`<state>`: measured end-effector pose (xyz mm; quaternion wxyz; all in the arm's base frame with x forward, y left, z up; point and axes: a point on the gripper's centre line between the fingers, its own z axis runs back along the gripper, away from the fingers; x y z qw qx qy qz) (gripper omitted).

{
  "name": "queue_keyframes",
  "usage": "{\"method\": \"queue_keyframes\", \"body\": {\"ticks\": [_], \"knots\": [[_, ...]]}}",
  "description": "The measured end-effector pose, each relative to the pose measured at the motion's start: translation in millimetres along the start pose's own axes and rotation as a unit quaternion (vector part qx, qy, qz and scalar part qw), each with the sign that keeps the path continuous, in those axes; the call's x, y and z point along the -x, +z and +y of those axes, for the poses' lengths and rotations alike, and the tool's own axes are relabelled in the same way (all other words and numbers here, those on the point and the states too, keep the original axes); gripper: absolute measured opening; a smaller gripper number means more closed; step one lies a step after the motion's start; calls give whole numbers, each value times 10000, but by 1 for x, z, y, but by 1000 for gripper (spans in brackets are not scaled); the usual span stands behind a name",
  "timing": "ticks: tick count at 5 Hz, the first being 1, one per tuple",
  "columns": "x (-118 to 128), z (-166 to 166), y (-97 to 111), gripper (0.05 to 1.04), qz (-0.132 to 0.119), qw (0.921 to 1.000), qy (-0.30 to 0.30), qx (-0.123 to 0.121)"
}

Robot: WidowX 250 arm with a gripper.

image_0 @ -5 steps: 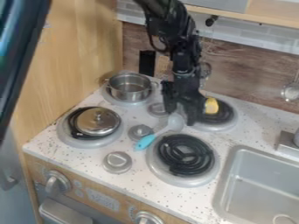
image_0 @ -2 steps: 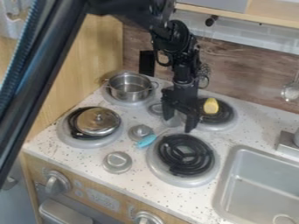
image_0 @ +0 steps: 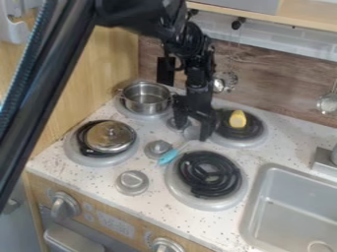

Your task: Move the spoon to the bottom right burner

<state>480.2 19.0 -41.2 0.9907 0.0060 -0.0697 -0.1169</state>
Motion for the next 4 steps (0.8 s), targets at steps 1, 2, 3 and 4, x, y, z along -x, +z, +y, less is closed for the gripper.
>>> {"method": "queue_keyframes", "body": {"ticks": [1,2,3,4], "knots": [[-1,2,-4,934,60,10000,40,-44],[-2,5,-5,728,70,9999,136,-52],[0,4,-5,725,103,9999,82,-28],[0,3,-6,725,111,9999,29,2]]}}
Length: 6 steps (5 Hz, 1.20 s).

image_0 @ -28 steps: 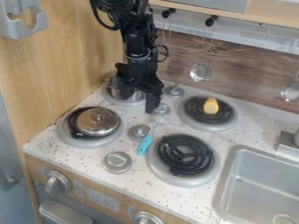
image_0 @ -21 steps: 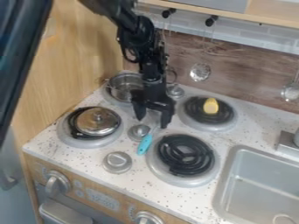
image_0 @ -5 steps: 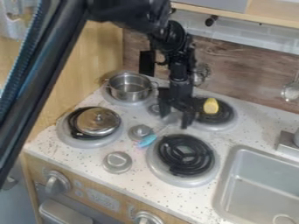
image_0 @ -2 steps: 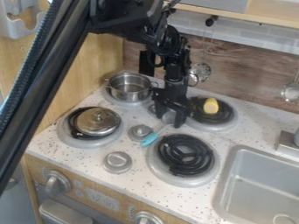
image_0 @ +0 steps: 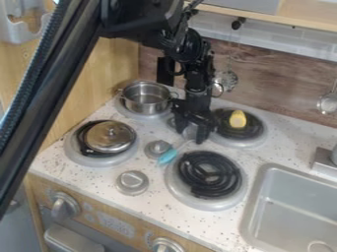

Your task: Move the spoon to the bottom right burner

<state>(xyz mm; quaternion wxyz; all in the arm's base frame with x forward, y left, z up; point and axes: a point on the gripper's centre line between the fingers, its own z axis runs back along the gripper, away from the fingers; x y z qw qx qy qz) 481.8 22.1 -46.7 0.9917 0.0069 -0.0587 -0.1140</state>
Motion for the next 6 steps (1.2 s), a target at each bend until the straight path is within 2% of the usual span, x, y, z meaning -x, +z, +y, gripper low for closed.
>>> {"method": "queue_keyframes", "body": {"ticks": [1,3,5,6], "knots": [[8,-7,2,725,74,9998,-69,152],[9,-26,48,725,-410,9985,-353,116],[10,-72,40,724,-366,9946,-962,159],[9,-82,40,724,-366,9930,-1107,162]]}}
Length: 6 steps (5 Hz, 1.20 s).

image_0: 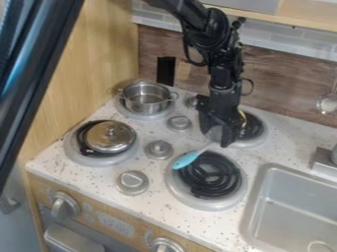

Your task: Move the spoon to the bottom right burner

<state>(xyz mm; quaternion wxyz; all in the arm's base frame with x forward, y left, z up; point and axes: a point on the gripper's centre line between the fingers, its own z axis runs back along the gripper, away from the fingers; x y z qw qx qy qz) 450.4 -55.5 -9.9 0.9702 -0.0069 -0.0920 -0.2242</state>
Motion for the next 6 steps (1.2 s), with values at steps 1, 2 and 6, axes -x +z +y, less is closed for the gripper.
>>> {"method": "queue_keyframes", "body": {"ticks": [1,2,6], "knots": [[-8,-10,1,724,-40,9999,-155,-30],[-7,-12,0,724,-8,9999,-139,15],[9,-14,-9,801,264,9996,-125,5]]}}
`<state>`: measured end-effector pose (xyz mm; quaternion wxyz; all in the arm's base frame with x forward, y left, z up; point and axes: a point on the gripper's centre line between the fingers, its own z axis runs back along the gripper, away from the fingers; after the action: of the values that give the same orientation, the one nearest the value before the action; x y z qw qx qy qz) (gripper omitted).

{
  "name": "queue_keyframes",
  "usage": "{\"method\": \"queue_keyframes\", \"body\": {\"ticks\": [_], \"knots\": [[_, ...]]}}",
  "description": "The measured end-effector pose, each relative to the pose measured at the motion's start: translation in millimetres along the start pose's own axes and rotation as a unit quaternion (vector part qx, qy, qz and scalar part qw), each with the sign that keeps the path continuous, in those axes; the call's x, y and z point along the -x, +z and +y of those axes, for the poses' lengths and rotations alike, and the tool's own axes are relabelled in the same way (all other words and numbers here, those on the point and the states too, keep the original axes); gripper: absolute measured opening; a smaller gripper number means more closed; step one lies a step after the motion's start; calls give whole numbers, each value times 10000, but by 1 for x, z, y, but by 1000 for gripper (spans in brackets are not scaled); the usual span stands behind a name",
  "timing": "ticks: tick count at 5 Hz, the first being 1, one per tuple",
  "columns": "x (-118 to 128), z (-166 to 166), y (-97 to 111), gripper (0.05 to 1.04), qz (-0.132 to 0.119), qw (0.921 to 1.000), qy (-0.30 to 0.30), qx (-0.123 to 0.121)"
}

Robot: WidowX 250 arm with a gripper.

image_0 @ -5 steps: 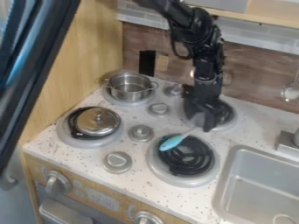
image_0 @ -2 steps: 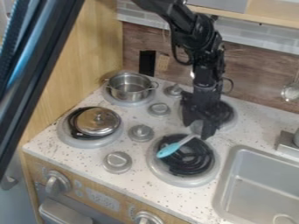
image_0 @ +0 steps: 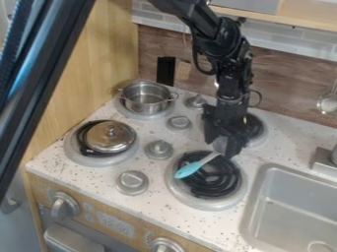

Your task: Move the spoon to the bottom right burner

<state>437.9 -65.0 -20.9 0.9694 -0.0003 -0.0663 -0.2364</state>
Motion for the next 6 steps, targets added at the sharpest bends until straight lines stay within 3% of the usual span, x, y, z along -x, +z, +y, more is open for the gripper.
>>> {"method": "queue_keyframes", "body": {"ticks": [1,2,3,4,6], "knots": [[1,0,0,1011,32,10000,-16,-20],[3,1,-1,1009,75,10000,36,-51],[17,-2,-8,999,275,9995,162,-24],[15,3,32,999,-5,9985,484,-262],[31,8,59,999,32,9923,1233,-76]]}}
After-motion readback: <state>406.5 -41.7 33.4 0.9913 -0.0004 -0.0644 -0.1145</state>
